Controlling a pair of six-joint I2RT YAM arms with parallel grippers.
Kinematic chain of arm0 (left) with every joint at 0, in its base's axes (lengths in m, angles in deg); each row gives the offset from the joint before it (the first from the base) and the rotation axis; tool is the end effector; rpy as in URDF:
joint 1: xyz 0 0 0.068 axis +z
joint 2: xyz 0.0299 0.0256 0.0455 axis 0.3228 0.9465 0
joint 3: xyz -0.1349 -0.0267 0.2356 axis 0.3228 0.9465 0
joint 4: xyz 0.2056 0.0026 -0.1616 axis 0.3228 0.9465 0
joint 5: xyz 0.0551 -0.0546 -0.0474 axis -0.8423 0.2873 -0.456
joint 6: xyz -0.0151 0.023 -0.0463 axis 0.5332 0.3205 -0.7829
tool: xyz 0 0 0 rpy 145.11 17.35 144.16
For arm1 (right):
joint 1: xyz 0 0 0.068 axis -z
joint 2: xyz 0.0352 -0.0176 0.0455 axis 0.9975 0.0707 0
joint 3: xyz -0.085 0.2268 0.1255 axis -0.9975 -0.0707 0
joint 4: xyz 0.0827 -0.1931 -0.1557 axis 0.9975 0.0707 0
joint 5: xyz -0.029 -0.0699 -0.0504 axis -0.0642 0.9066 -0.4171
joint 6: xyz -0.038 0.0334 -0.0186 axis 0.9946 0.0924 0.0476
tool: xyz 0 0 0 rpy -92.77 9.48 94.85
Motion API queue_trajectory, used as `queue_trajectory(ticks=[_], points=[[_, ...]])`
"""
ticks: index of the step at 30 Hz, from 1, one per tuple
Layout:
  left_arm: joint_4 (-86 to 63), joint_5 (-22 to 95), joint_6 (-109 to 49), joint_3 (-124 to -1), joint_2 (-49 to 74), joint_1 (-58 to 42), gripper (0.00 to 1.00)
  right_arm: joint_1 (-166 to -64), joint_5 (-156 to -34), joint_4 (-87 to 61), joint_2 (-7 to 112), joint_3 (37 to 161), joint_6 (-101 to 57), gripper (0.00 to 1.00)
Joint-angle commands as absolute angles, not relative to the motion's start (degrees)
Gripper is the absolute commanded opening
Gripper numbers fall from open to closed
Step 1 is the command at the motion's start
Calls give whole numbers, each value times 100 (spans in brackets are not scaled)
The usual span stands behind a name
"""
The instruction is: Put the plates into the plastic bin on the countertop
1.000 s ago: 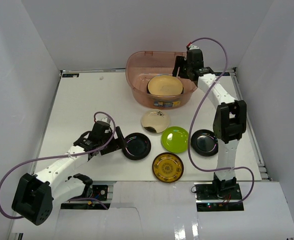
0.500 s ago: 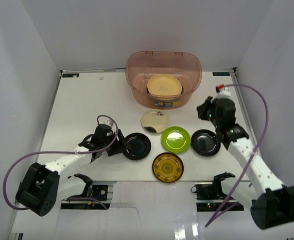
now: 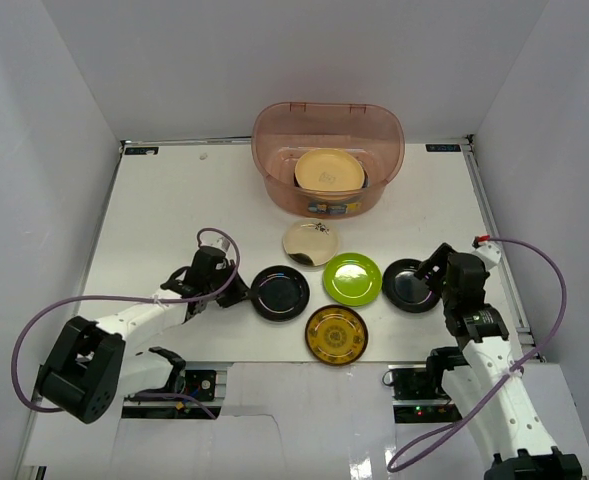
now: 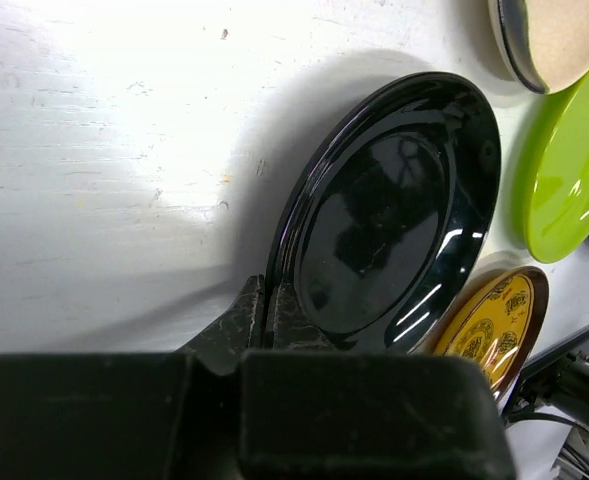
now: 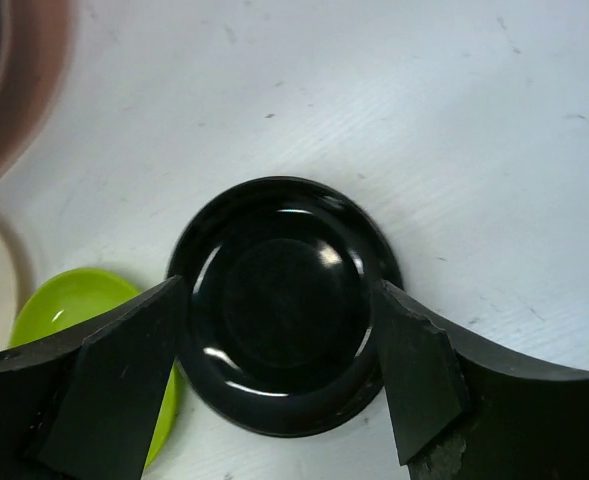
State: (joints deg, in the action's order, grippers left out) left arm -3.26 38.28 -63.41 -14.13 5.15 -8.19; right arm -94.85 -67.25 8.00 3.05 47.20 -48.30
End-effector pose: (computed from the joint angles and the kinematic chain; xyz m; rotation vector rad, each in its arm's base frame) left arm 0.1829 -0.1001 0.1452 -0.3233 2.5699 -0.7253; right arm 0.1397 0.0098 0.2252 0.6310 1.9496 0.0976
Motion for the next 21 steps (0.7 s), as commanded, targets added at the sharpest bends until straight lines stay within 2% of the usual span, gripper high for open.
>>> queue_trajectory(ticks=[1,6,11,16,21], points=[[-24,3691,-6157,-1606,81,-824,0,-8958,-6414,937,474,4554,-5088,80],[460,3700,-6113,-2177,-1000,-815,0,-8033,-7143,516,773,4290,-4992,78],[698,3595,-5929,-3343,-1160,-815,0,-7786,-7871,120,1257,4079,-4966,73],[619,3577,-5744,-4567,-240,-815,0,-7777,-7619,-3,1169,3974,-4754,74],[426,3533,-5692,-5988,1139,-815,0,-7681,-8127,-424,1607,3527,-5070,74]])
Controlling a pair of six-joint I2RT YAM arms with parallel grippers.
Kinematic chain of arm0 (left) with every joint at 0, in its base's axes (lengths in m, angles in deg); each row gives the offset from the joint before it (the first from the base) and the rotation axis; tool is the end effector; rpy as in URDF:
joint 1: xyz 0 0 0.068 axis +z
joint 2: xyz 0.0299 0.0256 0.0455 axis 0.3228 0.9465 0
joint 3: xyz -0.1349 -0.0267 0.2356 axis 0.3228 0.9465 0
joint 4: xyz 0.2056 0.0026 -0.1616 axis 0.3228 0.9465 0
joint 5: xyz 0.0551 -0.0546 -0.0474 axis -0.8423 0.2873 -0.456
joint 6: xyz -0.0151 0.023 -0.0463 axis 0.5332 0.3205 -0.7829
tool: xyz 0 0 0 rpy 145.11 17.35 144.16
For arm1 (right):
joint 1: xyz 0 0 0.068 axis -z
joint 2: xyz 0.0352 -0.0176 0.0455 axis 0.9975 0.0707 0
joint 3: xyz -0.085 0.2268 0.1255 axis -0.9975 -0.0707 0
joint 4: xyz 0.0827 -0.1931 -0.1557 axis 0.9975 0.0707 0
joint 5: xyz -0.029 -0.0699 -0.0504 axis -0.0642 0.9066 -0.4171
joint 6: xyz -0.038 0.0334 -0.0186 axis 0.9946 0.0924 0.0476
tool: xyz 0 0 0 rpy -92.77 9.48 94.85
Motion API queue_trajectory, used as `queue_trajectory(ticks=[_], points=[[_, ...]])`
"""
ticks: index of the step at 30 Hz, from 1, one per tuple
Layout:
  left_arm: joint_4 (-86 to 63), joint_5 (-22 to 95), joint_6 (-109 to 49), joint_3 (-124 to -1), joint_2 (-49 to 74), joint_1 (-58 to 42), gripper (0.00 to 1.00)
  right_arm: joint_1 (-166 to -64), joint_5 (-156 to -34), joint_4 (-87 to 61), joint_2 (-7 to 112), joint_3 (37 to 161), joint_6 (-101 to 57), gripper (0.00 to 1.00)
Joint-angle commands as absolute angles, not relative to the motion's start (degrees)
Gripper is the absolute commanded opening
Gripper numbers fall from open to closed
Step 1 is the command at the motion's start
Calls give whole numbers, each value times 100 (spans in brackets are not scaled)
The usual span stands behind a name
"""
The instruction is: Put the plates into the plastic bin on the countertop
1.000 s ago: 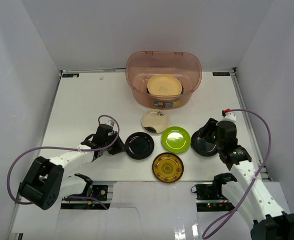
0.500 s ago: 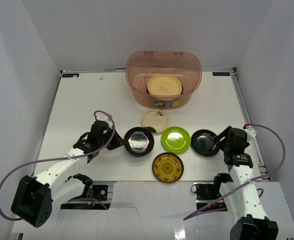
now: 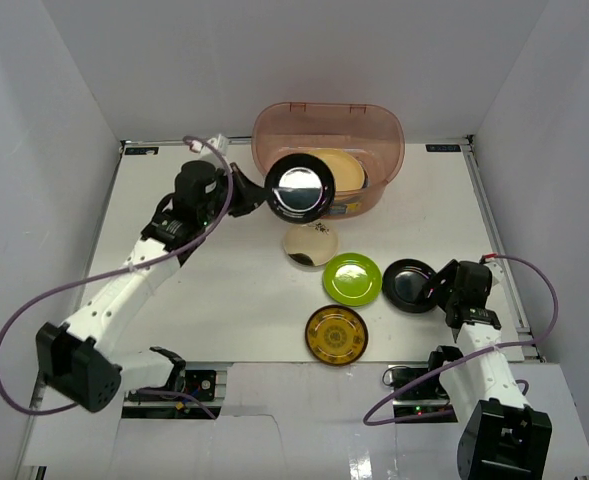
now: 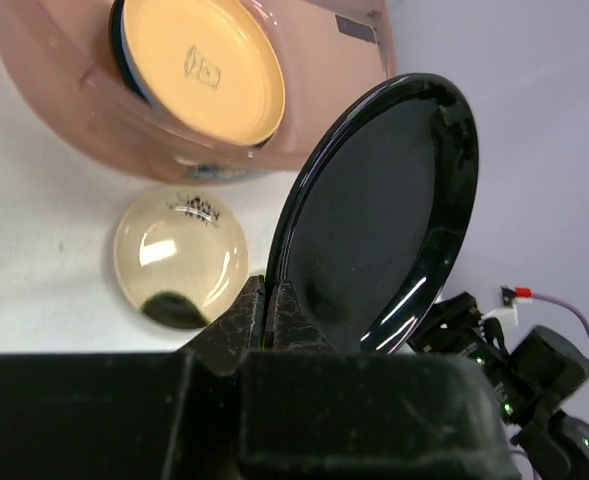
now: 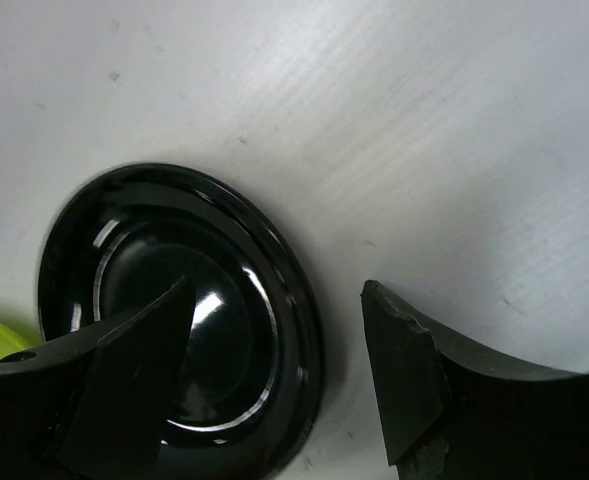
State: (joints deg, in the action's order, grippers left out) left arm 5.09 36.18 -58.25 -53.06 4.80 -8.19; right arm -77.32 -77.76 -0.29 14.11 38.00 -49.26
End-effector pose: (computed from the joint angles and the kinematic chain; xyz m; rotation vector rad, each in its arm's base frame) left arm 0.2415 -0.1286 0.3584 -0.1275 2.0161 -0.8966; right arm 0.1495 -0.0284 0.1580 0.9067 2.0903 0.0483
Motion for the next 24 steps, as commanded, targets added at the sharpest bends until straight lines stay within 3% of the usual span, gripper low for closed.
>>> queue_trajectory(ticks=[1,7,11,15,19,24], points=[[434,3472,-5639,-6219,1361,-815,0,-7672,-8172,-582,1626,3464,-5114,74],[566,3085,-5332,-7983,2952,-789,0,-7672,-8339,-978,1722,3271,-5273,53],[654,2953,-5340,-8830,4251,-771,0,-7663,-8383,-1189,2152,3314,-5290,22],[838,3049,-5419,-9867,5262,-762,0,-7654,-8506,-1251,2294,3569,-5290,8],[1092,3181,-5445,-10825,6055,-762,0,-7646,-8559,-1173,2303,4008,-5404,8],[1146,3287,-5244,-11301,6241,-762,40,-7645,-8936,-1058,2276,4763,-5693,8]])
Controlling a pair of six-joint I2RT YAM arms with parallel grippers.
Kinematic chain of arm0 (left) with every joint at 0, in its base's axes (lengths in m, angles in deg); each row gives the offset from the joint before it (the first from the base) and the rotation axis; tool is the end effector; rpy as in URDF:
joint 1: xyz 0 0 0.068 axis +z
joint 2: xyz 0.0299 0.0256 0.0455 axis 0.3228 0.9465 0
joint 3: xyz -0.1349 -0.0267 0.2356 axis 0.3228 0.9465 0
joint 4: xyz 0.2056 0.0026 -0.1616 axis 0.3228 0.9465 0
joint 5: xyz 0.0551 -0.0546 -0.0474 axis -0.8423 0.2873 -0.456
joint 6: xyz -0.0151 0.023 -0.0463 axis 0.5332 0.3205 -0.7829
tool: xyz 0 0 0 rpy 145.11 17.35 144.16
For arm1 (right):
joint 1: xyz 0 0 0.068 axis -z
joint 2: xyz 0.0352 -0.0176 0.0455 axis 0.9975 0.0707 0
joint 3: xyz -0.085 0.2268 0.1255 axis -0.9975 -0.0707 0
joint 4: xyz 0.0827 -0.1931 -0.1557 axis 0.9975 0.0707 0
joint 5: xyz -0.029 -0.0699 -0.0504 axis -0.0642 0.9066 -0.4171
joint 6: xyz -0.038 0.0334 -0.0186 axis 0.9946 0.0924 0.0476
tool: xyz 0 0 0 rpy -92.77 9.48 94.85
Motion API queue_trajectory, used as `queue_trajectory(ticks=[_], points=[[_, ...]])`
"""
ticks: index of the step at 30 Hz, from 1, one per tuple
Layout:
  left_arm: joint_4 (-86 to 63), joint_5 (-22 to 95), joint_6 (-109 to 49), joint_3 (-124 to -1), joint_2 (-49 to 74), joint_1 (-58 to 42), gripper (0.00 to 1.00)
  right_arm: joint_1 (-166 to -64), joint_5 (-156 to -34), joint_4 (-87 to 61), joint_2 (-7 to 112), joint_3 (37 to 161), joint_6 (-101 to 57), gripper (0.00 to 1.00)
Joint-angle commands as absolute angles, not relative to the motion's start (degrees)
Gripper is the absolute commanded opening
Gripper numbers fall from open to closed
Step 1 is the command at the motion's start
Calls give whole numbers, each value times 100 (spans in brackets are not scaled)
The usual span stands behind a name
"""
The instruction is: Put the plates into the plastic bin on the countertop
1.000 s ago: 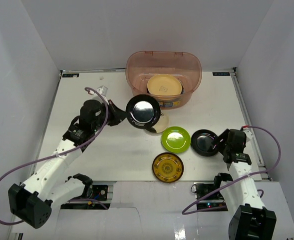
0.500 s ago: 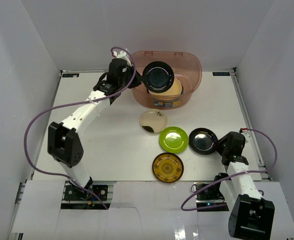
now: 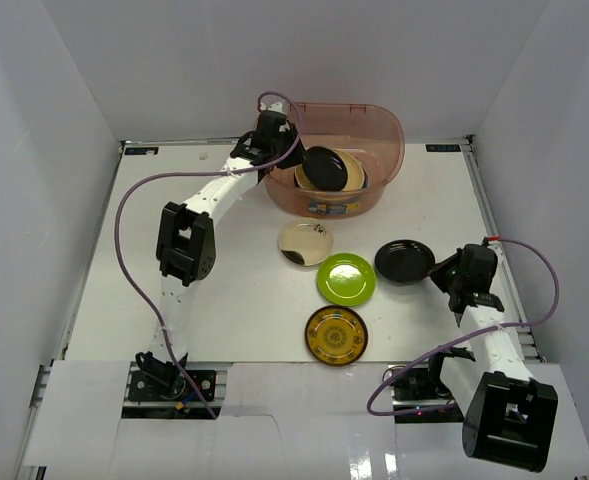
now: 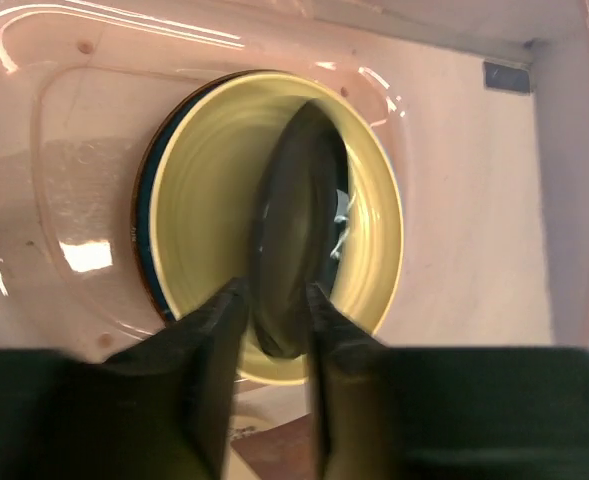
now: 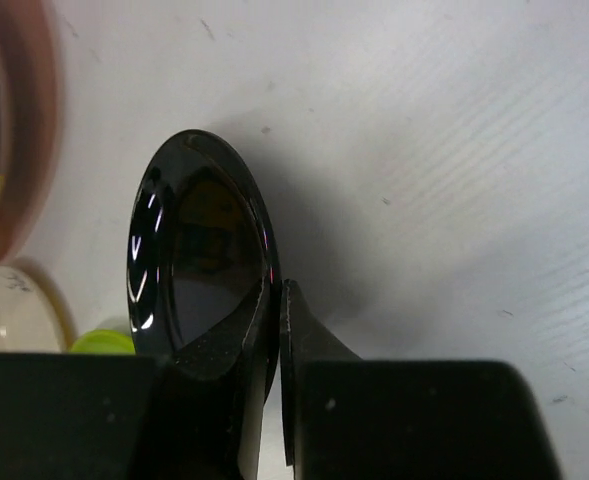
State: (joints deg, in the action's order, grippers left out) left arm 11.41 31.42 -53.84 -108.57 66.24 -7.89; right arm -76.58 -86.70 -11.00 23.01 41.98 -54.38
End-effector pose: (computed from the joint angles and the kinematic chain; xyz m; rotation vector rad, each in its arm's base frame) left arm 0.4750 -0.2412 0.2705 -0.1335 2.2036 -0.6815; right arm 0.1806 -0.0299 0.1736 0.9084 2.0068 0.2873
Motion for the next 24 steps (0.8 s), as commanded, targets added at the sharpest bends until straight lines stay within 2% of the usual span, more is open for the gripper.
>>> queue_trajectory(ticks=[1,2,3,6,8,10,12,13,14,16,19,24], points=[[1146,3348,-5217,-11336,6189,-762,46,-7645,-9233,-1136,2294,4860,-5799,8],[1146,3436,-5199,-11362,6154,-754,51,-7663,-9375,-1276,2311,4966,-5896,8],[1146,3454,-5156,-11406,6092,-754,63,-7680,-9446,-1469,2303,5184,-6045,8],[1146,3568,-5094,-11346,5750,-719,79,-7812,-9307,-1357,2136,5581,-6038,8],[1129,3542,-5015,-11144,5278,-718,79,-7865,-9174,-1348,1952,5880,-5923,8],[902,3533,-5154,-10128,4785,-710,79,-7970,-9341,-1444,1960,6091,-5862,8],[-121,3612,-5435,-8795,3635,-710,78,-8302,-9359,-1550,2257,6573,-5801,8],[-546,3586,-5750,-7334,3222,-710,77,-8470,-9289,-1550,2415,6793,-5661,8],[-837,3551,-5883,-6720,2513,-710,77,-8828,-9280,-1541,2791,7273,-5581,8],[-1174,3253,-6008,-5534,1998,-710,76,-9234,-9271,-1515,3458,8038,-5327,8],[-1025,3085,-5999,-4556,1330,-710,76,-9517,-9122,-1541,4416,8735,-5115,8],[-963,3137,-6017,-3708,1038,-710,77,-9878,-8841,-1015,6088,10464,-4597,8]])
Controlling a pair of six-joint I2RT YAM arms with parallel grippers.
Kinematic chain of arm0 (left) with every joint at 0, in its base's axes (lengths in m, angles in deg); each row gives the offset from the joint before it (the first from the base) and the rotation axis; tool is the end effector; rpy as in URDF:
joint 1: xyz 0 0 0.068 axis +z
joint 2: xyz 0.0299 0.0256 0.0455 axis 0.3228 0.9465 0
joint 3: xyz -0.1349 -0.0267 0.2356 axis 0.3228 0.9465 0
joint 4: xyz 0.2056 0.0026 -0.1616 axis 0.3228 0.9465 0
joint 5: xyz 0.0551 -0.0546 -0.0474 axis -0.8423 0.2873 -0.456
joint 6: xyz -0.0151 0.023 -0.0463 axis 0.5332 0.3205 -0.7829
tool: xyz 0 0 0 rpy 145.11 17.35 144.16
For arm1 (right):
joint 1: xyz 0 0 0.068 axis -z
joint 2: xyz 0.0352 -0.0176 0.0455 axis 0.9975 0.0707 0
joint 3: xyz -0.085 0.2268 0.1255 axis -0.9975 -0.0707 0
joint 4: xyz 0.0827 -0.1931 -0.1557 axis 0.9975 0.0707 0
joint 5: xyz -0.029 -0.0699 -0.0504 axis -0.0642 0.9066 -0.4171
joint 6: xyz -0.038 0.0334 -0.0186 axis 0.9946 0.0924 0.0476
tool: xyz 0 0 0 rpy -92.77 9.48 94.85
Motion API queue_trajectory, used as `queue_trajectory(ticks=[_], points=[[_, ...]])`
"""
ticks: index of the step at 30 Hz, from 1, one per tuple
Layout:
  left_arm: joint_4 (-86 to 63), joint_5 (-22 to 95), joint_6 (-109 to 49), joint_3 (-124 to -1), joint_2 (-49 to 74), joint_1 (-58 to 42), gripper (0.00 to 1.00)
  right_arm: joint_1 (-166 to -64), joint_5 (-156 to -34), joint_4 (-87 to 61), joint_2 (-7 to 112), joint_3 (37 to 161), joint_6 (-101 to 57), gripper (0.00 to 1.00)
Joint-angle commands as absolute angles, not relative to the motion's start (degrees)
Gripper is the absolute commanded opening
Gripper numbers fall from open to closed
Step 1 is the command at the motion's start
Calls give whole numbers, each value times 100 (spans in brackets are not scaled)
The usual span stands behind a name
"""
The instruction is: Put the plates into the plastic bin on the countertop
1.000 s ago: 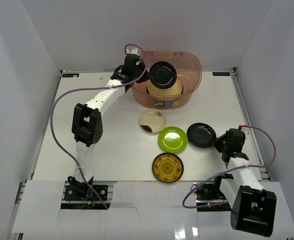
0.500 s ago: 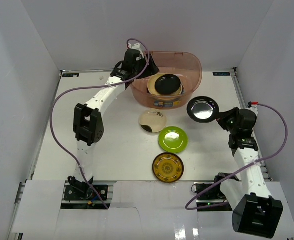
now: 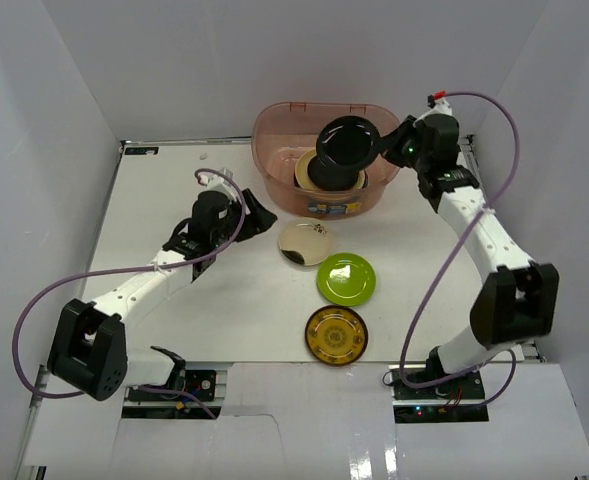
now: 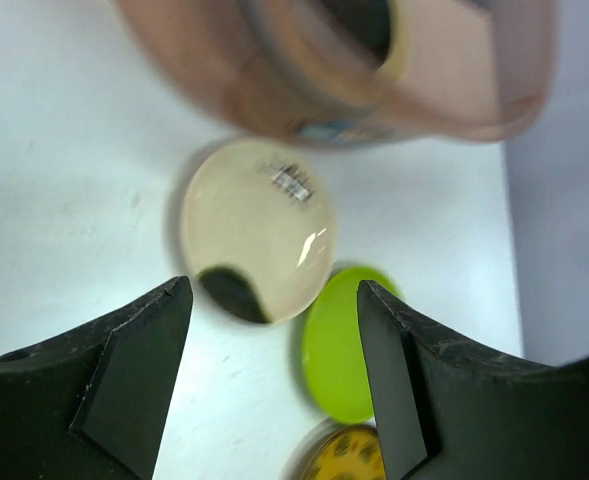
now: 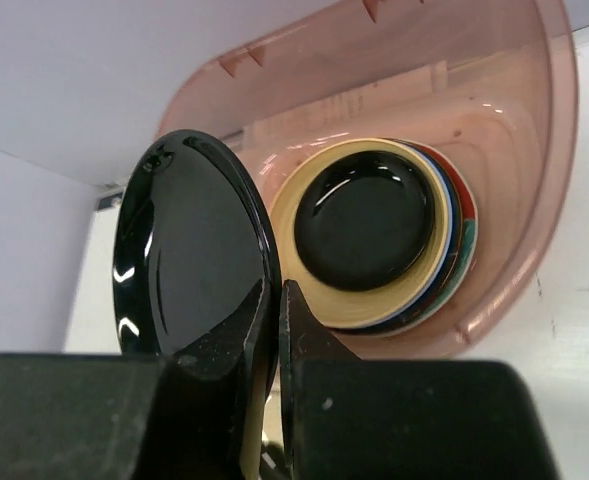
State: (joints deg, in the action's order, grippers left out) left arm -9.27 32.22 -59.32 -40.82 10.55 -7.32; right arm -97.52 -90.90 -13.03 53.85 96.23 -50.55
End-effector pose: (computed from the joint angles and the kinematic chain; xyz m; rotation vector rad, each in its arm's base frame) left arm 0.2642 -0.1324 0.2817 -0.2192 2.0602 -0.8095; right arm 0.3363 0.0715 0.3749 0.3186 1.7614 0.6546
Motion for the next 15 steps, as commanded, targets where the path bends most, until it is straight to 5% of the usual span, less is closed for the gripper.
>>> queue_trajectory(ticks=[1,11,15], points=[[-963,3199,-6034,-3612,1055,-701,77,-9904,-8849,-910,6595,10712,-4526,8],[-1859,3690,-6271,-3470,2503,-701,77,-10089,-8779,-162,8410,12656,-4113,11],[-2141,3972,-6377,-3637,3076,-701,74,-10098,-8945,75,8490,12877,-4034,41]])
